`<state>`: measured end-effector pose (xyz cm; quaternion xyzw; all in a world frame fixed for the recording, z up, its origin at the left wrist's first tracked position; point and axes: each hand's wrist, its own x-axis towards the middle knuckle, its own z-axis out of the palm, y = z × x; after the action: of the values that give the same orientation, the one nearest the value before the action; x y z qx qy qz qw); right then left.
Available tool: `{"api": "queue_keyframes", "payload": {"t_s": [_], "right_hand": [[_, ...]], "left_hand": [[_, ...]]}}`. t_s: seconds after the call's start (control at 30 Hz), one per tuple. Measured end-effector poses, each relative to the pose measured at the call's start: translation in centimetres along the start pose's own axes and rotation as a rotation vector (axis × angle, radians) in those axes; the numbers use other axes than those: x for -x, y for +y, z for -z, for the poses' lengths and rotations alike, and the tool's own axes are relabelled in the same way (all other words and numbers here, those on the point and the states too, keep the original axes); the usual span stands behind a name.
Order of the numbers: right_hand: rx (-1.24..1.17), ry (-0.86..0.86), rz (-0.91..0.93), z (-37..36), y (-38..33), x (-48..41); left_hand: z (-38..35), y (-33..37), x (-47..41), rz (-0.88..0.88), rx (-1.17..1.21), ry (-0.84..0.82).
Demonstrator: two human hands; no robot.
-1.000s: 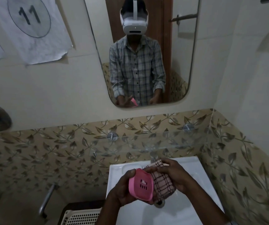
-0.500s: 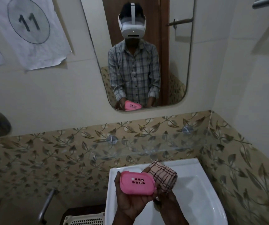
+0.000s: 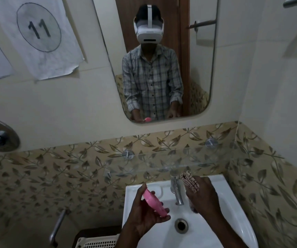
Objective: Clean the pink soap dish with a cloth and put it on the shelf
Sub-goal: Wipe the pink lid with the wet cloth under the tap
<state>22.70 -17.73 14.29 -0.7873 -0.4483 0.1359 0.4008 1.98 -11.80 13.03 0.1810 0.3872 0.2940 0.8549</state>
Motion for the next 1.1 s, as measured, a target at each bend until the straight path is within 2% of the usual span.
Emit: {"api": "queue_keyframes", "payload": {"t_s": [0.03,0.1,0.17,0.23,0.33,0.43,0.57,0.7,0.73,0.83,0.9,1.0,1.07,1.1], "right_hand": [[-0.029,-0.060,-0.038,0.0,-0.7,0.3],[-0.263,-0.207,-0.072,-0.6,-2.0,1.9],[-0.397,-0.338,-0.018,-2.3,-3.3,4.3],[-0.308,-0.365,0.110,-3.5,-3.2,5.9],[-0.369,-0.436,0.191,-2.9,-1.8,6.3],[-0.369,-0.569,0.338,-2.7,0.3,6.6],[-0.362,-0.378,0.402,-3.5,1.4,7.3],[-0.205,-0.280,0.519,-2.5,1.3,6.6],[-0.198,-0.206,0.510,-2.4,1.0,6.4],[-0.295,-0.045,0.169,-2.4,-0.8,6.7],[-0.246,-0.050,0.105,-2.8,-1.9,7.1],[-0.244,-0.173,0.062,-2.5,-2.2,6.9],[-0.395,-0.204,-0.037,-2.0,-2.0,6.1],[-0.566,-0.189,-0.146,-1.8,-1.6,5.7]], "left_hand": [[0.0,-0.4,-0.3,-0.025,-0.008,0.027],[-0.7,-1.5,-0.7,-0.044,-0.030,0.052],[-1.6,-2.5,-0.7,-0.046,0.038,0.008],[-2.2,-3.1,-0.8,-0.082,0.174,-0.026],[-1.7,-3.2,-0.2,-0.109,0.300,-0.041],[-1.2,-3.4,0.5,-0.004,0.345,-0.096],[-1.9,-4.1,0.5,0.029,0.278,-0.174],[-0.8,-4.0,0.5,0.059,0.193,-0.230],[-0.6,-4.1,0.5,0.074,0.138,-0.231],[-1.4,-4.8,0.2,0.061,0.090,-0.225],[-2.3,-5.3,-0.2,0.011,0.130,-0.251],[-2.4,-5.5,-0.4,0.003,0.109,-0.245],[-1.7,-5.2,0.1,0.043,0.039,-0.231],[-1.4,-5.0,0.4,0.069,0.015,-0.219]]}}
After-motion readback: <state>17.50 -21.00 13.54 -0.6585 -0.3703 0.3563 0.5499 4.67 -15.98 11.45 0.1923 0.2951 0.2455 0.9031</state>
